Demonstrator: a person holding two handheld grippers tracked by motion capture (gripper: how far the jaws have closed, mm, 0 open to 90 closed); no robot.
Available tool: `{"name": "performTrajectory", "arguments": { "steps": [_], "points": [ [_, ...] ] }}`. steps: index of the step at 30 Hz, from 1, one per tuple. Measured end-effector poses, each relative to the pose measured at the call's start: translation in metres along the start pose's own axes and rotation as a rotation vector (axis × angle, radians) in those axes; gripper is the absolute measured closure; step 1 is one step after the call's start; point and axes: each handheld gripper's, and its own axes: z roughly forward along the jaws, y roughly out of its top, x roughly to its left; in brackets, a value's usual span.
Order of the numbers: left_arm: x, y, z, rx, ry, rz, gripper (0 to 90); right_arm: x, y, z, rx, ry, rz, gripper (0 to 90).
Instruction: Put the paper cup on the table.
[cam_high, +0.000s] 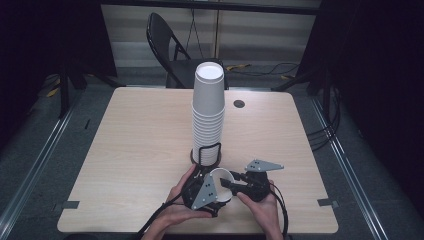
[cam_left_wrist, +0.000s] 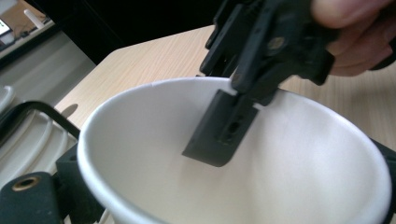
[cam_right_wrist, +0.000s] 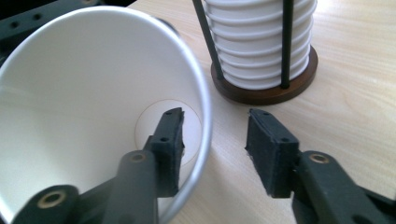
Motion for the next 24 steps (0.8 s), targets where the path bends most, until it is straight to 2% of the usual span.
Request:
{"name": "performTrajectory", "arguments": {
  "steps": [3, 4, 6, 7, 8, 10, 15, 16, 20, 24],
  "points": [
    [0.004, -0.001, -0.001, 0.017, 0.002, -0.046, 8.5, 0.000, 0.000, 0.000, -0.033, -0.012, 0.001, 48.1],
    [0.004, -0.001, -0.001, 0.012, -0.004, -0.053, 8.5, 0.000, 0.001, -0.001, -0.048, -0.016, 0.004, 46.3],
    [0.007, -0.001, -0.002, 0.002, -0.032, -0.093, 8.4, 0.000, 0.001, -0.002, -0.058, -0.015, 0.000, 45.6],
    [0.007, -0.002, -0.002, -0.001, -0.030, -0.097, 8.5, -0.002, 0.000, -0.003, -0.087, -0.019, 0.009, 42.6],
    [0.007, -0.002, -0.002, 0.000, -0.029, -0.101, 8.5, -0.002, 0.000, -0.003, -0.087, -0.019, 0.009, 42.6],
    [0.007, -0.003, -0.001, 0.003, -0.019, -0.099, 8.5, -0.003, -0.001, -0.005, -0.107, -0.018, 0.013, 42.5],
    [0.012, -0.005, -0.004, 0.006, 0.002, -0.144, 8.5, -0.007, -0.002, -0.012, -0.179, -0.032, 0.037, 40.0],
    [0.014, -0.006, -0.006, 0.005, 0.006, -0.143, 8.5, -0.007, -0.002, -0.013, -0.190, -0.034, 0.039, 39.4],
    [0.021, -0.009, -0.015, -0.022, 0.026, -0.191, 8.5, -0.009, -0.003, -0.020, -0.253, -0.040, 0.047, 37.2],
    [0.031, -0.014, -0.026, -0.051, 0.048, -0.239, 8.8, -0.011, -0.007, -0.025, -0.286, -0.090, 0.060, 33.2]
  ]
}}
